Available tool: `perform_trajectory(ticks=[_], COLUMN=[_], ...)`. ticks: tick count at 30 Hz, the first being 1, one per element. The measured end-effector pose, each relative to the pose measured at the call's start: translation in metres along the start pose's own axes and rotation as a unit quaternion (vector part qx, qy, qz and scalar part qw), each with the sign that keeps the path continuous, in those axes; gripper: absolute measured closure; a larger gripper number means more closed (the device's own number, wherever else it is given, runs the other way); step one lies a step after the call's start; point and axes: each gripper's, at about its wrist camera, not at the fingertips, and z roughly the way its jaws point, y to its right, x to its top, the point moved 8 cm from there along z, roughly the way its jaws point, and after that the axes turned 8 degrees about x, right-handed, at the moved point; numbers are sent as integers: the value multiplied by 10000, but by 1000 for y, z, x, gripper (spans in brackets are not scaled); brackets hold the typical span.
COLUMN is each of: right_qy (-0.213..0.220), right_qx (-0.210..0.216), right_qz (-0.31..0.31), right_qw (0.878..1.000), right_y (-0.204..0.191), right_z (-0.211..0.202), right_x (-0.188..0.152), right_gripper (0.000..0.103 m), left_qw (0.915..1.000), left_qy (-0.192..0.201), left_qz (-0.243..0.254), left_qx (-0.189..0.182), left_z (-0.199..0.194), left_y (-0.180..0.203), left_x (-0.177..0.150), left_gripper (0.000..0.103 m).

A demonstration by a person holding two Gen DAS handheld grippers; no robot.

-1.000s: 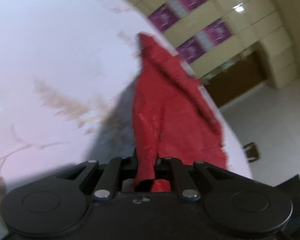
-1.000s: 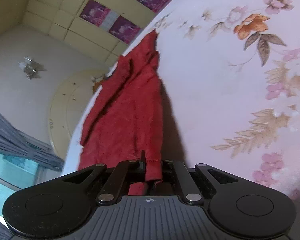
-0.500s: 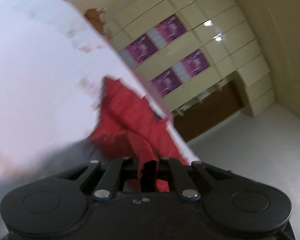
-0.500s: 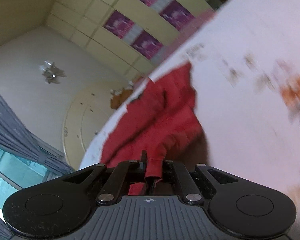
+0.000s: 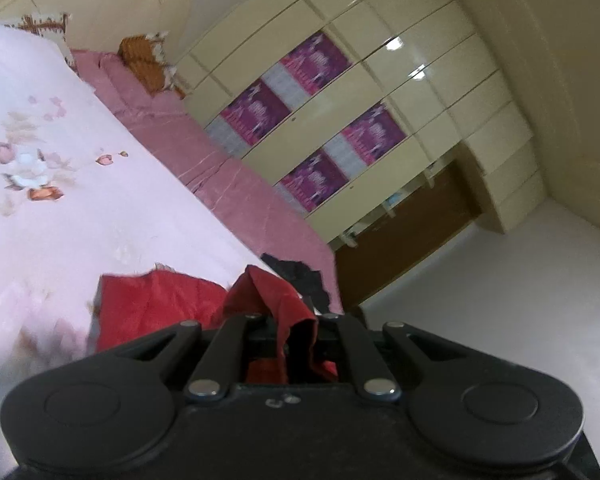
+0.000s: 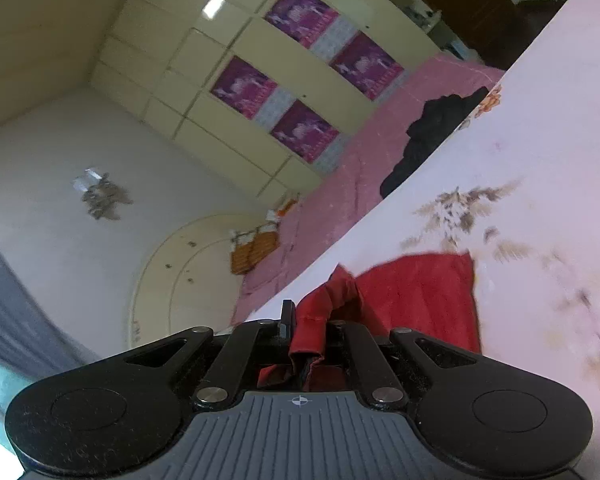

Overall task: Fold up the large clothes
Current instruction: 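Carry the hem toward the collar with both grippers and lower it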

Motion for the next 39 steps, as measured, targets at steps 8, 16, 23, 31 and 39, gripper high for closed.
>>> perform_trajectory(ticks=[8, 16, 23, 31, 39], right_qy=[-153, -228, -1044, -854, -422], right_qx=[-499, -1268, -1744, -1714, -1743], right_qz=[158, -563, -1150, -2264, -2842], right_qw=[9985, 9901, 9723, 9550, 9418], right_y=[66, 112, 141, 113, 94], right_z=[100, 126, 166, 175, 191], right_x=[31, 32, 12, 16, 27], right_gripper=[96, 24, 45, 101, 101], left_qw=[9985, 9960, 9720, 9672, 9537], left_qy=[-494, -666, -1694, -935, -287], left_qz=[18, 213, 1292, 2237, 2869], left_qx=[244, 552, 992, 758, 853], left_z=[111, 140, 183, 171, 189], left_y=[-39, -74, -81, -47, -14], left_x=[17, 23, -4, 9, 23], left_gripper=[81, 19, 55, 96, 96])
